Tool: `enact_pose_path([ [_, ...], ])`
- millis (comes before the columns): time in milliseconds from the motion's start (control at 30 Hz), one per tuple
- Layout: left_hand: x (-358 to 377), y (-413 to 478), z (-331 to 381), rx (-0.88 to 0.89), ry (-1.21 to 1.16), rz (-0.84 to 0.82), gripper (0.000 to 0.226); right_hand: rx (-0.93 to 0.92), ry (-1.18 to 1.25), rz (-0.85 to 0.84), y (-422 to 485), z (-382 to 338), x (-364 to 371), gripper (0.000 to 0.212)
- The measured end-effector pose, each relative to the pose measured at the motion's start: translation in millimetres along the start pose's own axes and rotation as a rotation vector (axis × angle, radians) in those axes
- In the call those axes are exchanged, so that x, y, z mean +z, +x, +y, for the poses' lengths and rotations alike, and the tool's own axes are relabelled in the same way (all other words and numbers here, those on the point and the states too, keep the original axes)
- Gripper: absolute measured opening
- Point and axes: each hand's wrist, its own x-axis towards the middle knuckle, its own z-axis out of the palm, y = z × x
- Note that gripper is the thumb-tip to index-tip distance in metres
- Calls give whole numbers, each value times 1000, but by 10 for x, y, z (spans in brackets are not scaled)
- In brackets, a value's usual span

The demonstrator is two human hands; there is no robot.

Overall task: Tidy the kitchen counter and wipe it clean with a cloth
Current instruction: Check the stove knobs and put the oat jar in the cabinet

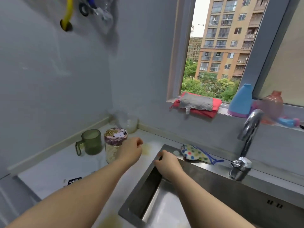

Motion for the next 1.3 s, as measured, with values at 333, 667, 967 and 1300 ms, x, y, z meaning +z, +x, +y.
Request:
enact_pose_path([
  [333, -187, 841, -695, 106, 436, 71, 34, 57, 52, 21, 725, -523, 520, 46],
  [667, -151, 1294, -1043, -60, 386, -250, 96, 169, 8, 17, 1063, -584, 775, 46],
  [967, -146, 1345, -1039, -43, 384, -192, 67, 200, -1, 34, 1072, -586, 860, 46],
  [1300, -146, 1185, -700, 84, 329, -224, 57, 214, -86, 124, 750, -395, 583, 45],
])
